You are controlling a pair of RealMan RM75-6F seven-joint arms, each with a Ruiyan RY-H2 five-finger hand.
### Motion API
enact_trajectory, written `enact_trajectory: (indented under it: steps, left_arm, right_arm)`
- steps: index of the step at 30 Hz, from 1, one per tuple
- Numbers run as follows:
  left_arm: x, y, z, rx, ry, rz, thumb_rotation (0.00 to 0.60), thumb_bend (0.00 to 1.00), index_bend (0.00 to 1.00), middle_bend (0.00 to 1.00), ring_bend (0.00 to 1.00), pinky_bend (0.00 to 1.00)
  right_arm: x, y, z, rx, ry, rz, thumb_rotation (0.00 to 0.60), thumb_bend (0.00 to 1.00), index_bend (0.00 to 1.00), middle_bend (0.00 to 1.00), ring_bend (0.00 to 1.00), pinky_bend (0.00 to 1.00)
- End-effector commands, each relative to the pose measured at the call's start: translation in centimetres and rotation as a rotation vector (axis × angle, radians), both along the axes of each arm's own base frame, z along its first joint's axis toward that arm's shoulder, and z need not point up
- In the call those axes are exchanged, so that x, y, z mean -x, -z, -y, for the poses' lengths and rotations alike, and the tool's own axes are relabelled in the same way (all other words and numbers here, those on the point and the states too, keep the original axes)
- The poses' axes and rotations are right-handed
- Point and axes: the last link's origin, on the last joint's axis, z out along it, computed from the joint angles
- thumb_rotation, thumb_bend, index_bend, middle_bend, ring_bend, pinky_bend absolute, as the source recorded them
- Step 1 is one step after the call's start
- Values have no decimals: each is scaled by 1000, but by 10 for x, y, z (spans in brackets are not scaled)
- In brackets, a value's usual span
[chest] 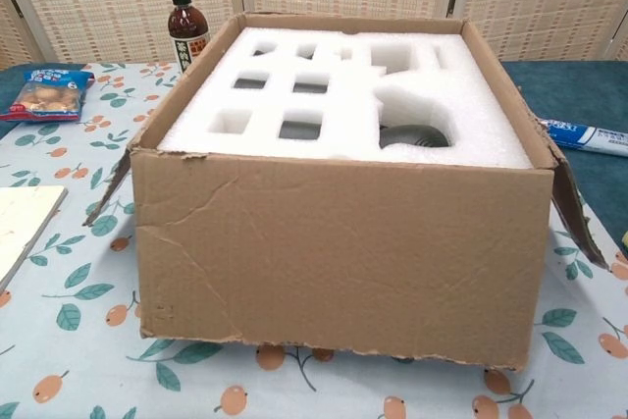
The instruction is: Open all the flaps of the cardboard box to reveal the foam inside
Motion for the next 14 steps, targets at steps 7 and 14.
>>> enact_trajectory:
  steps: [7,14]
  left_arm:
    - [-7,12,-4,26,-2,-48,600,446,0,8,0,0]
    - [-10,14,0,37,1,-62,600,445,0,8,0,0]
  right_arm:
    - [32,-8,-38,217,147,-85,600,377,0,0,0,0]
    - [29,-2,-43,174,111,-87,600,377,0,0,0,0]
